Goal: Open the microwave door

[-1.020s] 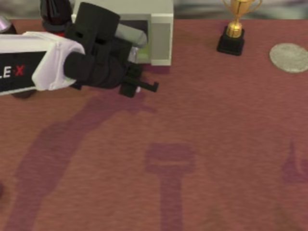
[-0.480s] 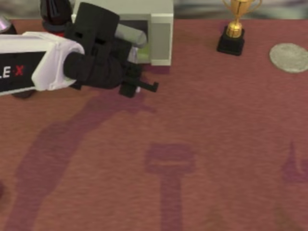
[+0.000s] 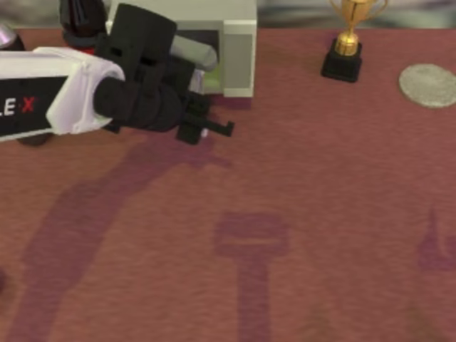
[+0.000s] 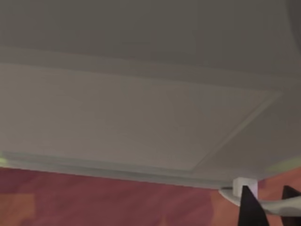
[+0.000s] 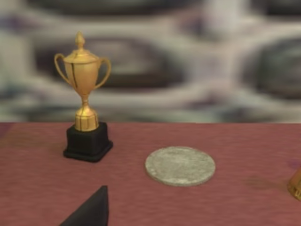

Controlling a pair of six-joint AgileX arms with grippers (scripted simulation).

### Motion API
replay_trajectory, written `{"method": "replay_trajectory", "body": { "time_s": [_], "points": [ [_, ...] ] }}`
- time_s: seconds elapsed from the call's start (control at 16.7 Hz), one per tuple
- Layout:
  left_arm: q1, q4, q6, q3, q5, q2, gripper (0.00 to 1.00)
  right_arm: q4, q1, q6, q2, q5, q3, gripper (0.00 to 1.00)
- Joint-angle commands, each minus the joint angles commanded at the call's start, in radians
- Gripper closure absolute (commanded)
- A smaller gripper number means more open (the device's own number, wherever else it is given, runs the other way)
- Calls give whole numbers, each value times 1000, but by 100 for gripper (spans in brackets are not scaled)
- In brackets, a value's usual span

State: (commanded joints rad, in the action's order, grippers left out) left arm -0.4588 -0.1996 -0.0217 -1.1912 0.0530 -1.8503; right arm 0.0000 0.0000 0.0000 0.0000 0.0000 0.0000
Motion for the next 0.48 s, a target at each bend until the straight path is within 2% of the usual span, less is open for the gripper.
{"method": "replay_trajectory", "body": {
  "time_s": [0.48],
  "points": [
    [18, 2, -50, 24, 45, 22, 100, 0, 0, 0, 0, 0, 0, 0]
  ]
}}
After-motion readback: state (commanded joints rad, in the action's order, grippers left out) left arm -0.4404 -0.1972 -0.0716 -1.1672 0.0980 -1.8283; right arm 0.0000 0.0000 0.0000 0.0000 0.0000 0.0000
